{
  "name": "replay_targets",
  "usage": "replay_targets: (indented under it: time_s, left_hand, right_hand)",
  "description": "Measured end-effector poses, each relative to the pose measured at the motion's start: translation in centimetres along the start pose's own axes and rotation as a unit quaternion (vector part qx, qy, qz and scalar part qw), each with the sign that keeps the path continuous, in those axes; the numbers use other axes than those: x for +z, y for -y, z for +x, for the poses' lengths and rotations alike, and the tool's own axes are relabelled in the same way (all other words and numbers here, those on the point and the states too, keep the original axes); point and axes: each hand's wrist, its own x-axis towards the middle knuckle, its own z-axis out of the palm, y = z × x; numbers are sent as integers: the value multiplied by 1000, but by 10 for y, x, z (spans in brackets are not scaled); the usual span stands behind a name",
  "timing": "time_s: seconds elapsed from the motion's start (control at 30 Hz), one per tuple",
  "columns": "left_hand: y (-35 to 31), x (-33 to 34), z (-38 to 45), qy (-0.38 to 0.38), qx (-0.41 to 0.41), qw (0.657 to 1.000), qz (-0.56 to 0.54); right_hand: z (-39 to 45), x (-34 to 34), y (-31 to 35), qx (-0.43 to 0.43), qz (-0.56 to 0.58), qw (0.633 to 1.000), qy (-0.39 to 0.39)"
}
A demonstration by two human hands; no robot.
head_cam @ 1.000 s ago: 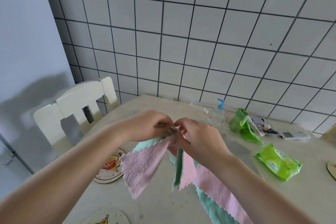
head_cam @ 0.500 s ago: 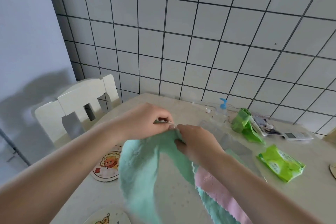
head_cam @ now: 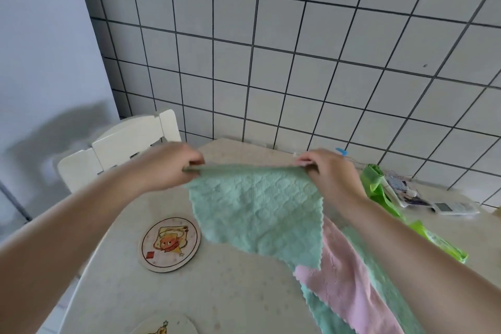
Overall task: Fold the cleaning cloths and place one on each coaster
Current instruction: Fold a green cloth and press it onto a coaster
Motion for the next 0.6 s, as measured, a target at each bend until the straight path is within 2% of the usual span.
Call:
replay_targets:
  time_s: [0.1, 0.13, 0.2, 0.27, 0.33, 0.5, 0.6]
  left_hand:
    - [6, -17, -7, -146, 5, 988, -45]
    - [6, -22, -12, -170, 10, 983, -73]
    - [6, -22, -29, -172, 15, 972, -159]
    - [4, -13, -52, -135, 6, 963, -232]
    - [1, 9, -76, -75, -23, 957, -279]
    - [-7, 100, -137, 66, -129, 927, -346]
    - [-6, 156, -168, 189, -218, 892, -347]
  right_hand:
    - [0, -14, 1, 2, 89, 995, -54]
    - [-3, -17, 1, 12, 123, 990, -63]
    - [-16, -19, 2, 29, 183, 980, -74]
    - [-36, -12, -1, 42, 226, 972, -58]
    - [-62, 4, -6, 58, 250, 966, -2]
    - [-135, 58, -24, 153, 244, 939, 189]
    - [-174, 93, -37, 192, 183, 911, 315]
